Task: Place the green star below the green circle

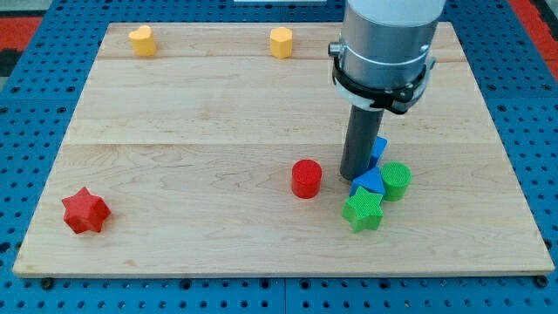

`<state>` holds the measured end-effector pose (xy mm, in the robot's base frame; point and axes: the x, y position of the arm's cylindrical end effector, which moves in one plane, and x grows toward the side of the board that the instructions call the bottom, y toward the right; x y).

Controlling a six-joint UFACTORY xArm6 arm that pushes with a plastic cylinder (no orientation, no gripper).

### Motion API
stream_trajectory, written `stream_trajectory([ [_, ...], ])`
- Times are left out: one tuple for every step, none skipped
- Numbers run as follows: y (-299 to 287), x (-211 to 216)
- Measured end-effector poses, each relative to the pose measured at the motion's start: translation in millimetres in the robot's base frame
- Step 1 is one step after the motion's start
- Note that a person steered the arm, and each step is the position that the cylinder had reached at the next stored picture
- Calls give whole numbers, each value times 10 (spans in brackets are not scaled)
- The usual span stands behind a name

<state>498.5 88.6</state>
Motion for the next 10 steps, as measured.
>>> stream_trajectory([
  [-204,-10],
  [-180,30],
  [-228,183],
  [-263,345],
  [-522,507],
  [-505,779],
  [-254,748],
  [125,717],
  [355,616],
  [107,798],
])
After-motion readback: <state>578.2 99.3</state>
